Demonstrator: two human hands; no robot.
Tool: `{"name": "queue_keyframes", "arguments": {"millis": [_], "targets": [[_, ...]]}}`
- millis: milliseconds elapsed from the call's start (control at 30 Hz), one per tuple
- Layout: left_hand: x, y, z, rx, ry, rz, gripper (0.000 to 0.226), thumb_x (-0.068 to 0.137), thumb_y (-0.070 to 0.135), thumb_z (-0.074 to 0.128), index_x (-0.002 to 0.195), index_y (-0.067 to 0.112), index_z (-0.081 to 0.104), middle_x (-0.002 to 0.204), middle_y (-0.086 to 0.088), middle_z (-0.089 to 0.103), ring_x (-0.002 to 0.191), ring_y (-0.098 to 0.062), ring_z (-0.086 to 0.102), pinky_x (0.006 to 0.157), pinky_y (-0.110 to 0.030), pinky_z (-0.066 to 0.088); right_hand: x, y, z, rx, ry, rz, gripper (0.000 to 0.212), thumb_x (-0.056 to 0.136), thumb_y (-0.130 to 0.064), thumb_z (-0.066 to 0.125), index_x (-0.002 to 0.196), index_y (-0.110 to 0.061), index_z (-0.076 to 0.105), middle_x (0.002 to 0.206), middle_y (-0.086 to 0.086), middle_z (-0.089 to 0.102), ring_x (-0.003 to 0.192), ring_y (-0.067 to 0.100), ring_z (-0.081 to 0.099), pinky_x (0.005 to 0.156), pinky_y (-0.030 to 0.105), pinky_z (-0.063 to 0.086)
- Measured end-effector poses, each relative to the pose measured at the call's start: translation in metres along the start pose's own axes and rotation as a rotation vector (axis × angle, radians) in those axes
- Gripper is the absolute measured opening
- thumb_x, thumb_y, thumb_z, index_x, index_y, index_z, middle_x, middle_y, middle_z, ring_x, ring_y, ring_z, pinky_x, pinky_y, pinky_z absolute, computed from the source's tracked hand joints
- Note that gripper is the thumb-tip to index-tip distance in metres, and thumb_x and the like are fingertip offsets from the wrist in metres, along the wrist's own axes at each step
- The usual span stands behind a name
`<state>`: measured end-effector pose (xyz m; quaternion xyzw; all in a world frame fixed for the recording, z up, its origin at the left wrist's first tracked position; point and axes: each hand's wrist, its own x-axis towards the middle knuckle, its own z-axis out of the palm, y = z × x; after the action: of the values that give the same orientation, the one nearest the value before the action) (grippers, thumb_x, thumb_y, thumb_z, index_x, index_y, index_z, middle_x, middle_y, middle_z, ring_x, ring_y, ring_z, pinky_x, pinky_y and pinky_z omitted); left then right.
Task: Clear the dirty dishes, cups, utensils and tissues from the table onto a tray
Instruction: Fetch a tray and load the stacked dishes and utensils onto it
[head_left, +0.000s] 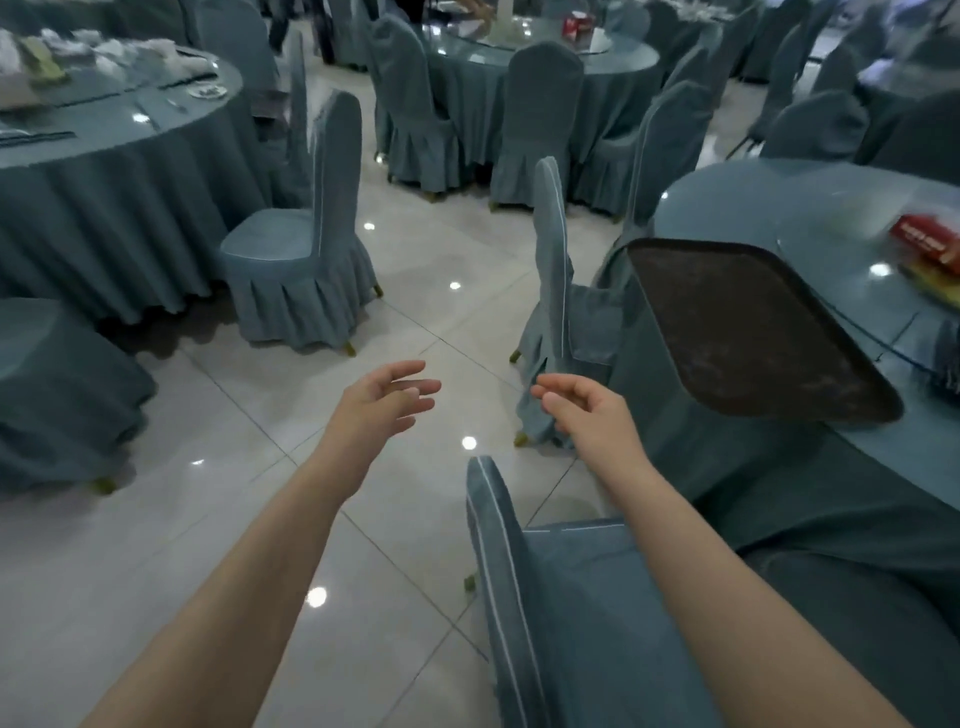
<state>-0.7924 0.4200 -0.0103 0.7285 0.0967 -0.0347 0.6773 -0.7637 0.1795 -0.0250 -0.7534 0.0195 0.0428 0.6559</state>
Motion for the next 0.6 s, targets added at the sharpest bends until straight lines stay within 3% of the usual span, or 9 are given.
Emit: {"name": "queue_keyframes", "arguments": {"millis": [200, 333, 600], "targets": [[0.051, 0.015, -0.082, 0.03, -0.064, 0.005, 0.027, 0.092, 0.017, 0.053, 0.112, 0.033, 0.06, 0.104, 0.011, 0.073, 0.098, -0.008, 0.068, 0.093, -0.034, 0.048, 0.036, -0.017, 0.074, 0.012, 0.067, 0.024, 0.024, 0.091, -0.01, 0.06, 0.11, -0.022, 0.064, 0.099, -0.013, 0.073, 0.093, -0.003, 0.065, 0.08, 0.02, 0.05], [0.086, 0.035, -0.097, 0.011, -0.105, 0.024, 0.027, 0.09, 0.015, 0.056, 0.113, 0.029, 0.061, 0.102, 0.009, 0.073, 0.097, -0.01, 0.068, 0.094, -0.035, 0.049, 0.061, -0.026, 0.087, 0.031, 0.141, 0.06, 0.021, 0.09, -0.013, 0.06, 0.106, -0.027, 0.066, 0.099, -0.013, 0.073, 0.095, 0.005, 0.066, 0.075, 0.026, 0.053], [0.175, 0.089, -0.092, 0.046, -0.254, 0.097, 0.032, 0.096, 0.009, 0.049, 0.124, 0.02, 0.056, 0.112, 0.002, 0.069, 0.105, -0.016, 0.064, 0.099, -0.037, 0.046, 0.146, -0.054, 0.091, 0.053, 0.276, 0.018, 0.016, 0.088, -0.017, 0.064, 0.097, -0.03, 0.068, 0.097, -0.012, 0.073, 0.096, 0.007, 0.067, 0.077, 0.022, 0.05]]}}
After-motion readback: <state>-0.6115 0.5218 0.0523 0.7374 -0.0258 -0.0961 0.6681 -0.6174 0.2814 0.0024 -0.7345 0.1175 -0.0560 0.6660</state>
